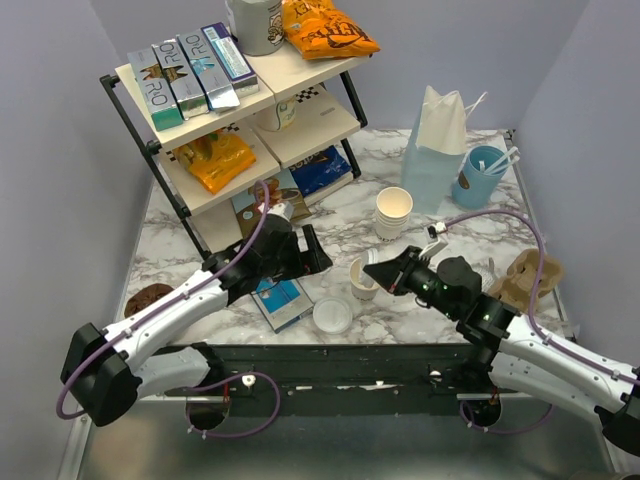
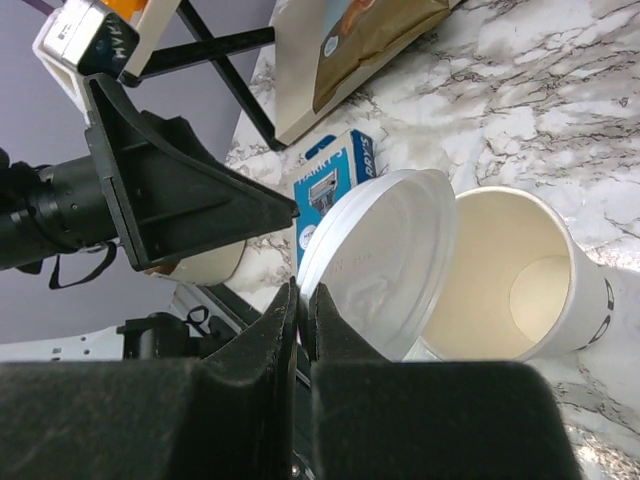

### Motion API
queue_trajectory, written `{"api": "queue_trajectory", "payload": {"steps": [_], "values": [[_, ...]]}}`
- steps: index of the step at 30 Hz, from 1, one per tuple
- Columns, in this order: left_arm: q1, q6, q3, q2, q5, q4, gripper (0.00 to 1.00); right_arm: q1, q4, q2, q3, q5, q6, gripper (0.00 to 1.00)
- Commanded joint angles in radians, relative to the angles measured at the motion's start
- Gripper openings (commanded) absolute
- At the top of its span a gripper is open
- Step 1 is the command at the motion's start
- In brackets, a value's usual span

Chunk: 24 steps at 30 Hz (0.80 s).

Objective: Pack the takeout coffee

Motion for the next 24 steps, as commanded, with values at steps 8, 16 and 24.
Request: {"api": "queue_trajectory", "payload": {"steps": [8, 16, 24], "values": [[0.007, 0.003, 0.01, 0.111, 0.175, 0.182, 0.99, -0.056, 0.052, 0.029, -0.039, -0.047, 0.039, 0.15], [0.009, -0.008, 0.016, 0.182, 0.217, 0.233, 0.99, -0.095, 0.053, 0.032, -0.063, -0.076, 0.06, 0.17], [0.007, -0.015, 0.016, 0.21, 0.239, 0.261, 0.99, -0.106, -0.014, 0.003, -0.08, -0.042, 0.074, 0.29]]}}
